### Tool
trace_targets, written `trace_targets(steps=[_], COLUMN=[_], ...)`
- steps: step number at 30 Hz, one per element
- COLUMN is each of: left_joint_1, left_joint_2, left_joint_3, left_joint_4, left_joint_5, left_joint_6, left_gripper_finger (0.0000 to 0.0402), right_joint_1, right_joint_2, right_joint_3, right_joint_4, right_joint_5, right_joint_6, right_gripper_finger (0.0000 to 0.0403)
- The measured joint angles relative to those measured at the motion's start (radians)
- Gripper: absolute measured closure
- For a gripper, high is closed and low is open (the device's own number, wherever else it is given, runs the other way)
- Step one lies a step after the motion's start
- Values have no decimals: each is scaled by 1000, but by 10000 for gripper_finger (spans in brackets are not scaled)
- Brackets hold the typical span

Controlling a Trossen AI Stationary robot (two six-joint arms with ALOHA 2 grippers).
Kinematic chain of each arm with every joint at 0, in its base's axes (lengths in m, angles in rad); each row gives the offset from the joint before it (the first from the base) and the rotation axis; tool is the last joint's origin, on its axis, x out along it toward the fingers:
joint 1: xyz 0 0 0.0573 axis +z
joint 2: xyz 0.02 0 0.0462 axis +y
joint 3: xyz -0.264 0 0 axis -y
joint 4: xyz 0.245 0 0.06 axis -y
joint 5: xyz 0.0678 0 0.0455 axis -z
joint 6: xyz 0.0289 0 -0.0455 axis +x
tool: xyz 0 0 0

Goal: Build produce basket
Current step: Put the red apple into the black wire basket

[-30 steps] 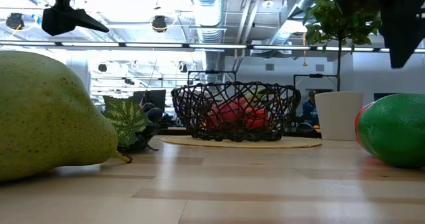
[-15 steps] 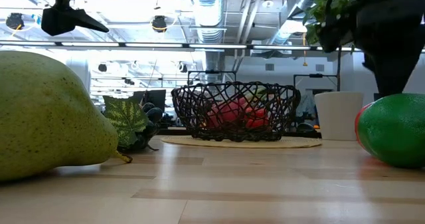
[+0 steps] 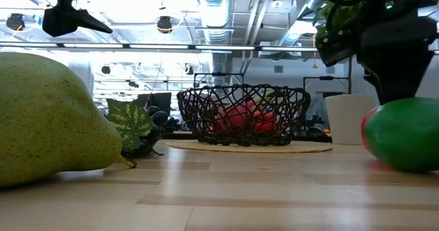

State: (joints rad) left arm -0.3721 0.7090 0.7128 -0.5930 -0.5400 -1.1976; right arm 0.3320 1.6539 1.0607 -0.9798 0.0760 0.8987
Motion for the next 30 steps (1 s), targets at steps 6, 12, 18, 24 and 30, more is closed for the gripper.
trace_targets(steps=[6,12,18,24,30], left_joint_1=[0,0,0,0,0], left_joint_2=[0,0,0,0,0], left_joint_3=[0,0,0,0,0], left_joint_4=[0,0,0,0,0], left_joint_5=[-1,-3,-3,-3,-14], left_joint_6=[-3,-3,-11,-14,-17], left_gripper_finger=[77,77,77,77,77], right_joint_1=[-15,-16,-24,-74,-200], right_joint_2=[0,0,-46,-175,-295], right_joint_3=[0,-1,0,67,206], right_joint_4=[-2,-5,-26,-68,-59], right_joint_5=[11,17,40,43,92], right_joint_6=[-4,-10,-7,-38,-154], right_gripper_finger=[86,116,116,116,115])
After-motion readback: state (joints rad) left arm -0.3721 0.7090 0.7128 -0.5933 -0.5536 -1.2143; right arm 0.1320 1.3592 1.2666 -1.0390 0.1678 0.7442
